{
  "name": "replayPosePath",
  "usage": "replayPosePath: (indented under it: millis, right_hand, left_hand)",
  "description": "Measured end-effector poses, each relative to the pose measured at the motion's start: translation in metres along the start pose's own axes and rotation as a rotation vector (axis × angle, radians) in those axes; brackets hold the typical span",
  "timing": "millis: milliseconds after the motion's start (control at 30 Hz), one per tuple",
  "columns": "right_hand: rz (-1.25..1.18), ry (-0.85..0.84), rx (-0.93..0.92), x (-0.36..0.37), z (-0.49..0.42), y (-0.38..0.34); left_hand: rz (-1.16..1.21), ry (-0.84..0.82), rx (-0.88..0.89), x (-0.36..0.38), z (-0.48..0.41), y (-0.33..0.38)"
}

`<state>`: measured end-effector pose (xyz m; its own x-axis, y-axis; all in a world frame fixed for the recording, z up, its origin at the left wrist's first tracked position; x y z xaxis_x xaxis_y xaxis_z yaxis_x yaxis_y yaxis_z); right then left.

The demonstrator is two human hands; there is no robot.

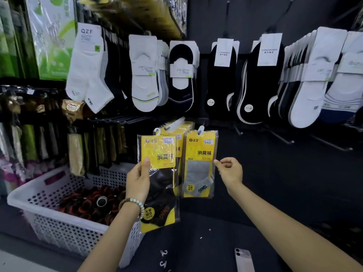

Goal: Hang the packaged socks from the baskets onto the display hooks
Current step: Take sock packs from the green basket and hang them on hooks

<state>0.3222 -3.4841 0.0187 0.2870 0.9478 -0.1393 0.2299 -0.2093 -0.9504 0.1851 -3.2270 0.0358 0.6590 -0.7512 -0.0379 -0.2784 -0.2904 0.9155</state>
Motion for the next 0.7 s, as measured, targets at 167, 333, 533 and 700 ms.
replayPosePath:
  millis: [167, 333, 533, 700]
  right_hand:
    - [-0.147, -0.207, -0.084, 0.005, 0.033, -0.023]
    - [-0.233, -0.42, -0.069, 0.017, 0.062, -0.037]
    - [-0.24, -0.245, -0.123, -0.007, 0.056, -0.034]
    - [-0.142, -0.156, -0.195, -0.008, 0.034, -0.047]
  left_hand:
    - [0.019, -0.083, -0.023, 0.024, 0.011, 0.0]
    - [-0.025, -0.325, -0.032, 0.069, 0.022, -0.001]
    - [0.066, -0.427, -0.092, 0.092, 0.024, -0.002]
    - [0.067, -0.457, -0.101, 0.101, 0.02, 0.002]
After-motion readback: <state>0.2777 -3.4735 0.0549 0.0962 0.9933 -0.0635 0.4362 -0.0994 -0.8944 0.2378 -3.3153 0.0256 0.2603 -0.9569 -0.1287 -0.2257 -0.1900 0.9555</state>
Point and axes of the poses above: each hand's wrist, its own z-axis away from the middle knuckle, its own x-axis out of the palm, y = z × x, the point moved 5 cm from there along -z, towards the middle knuckle, and after that the axes turned 3 degrees about -x, right-handed, at the moved point
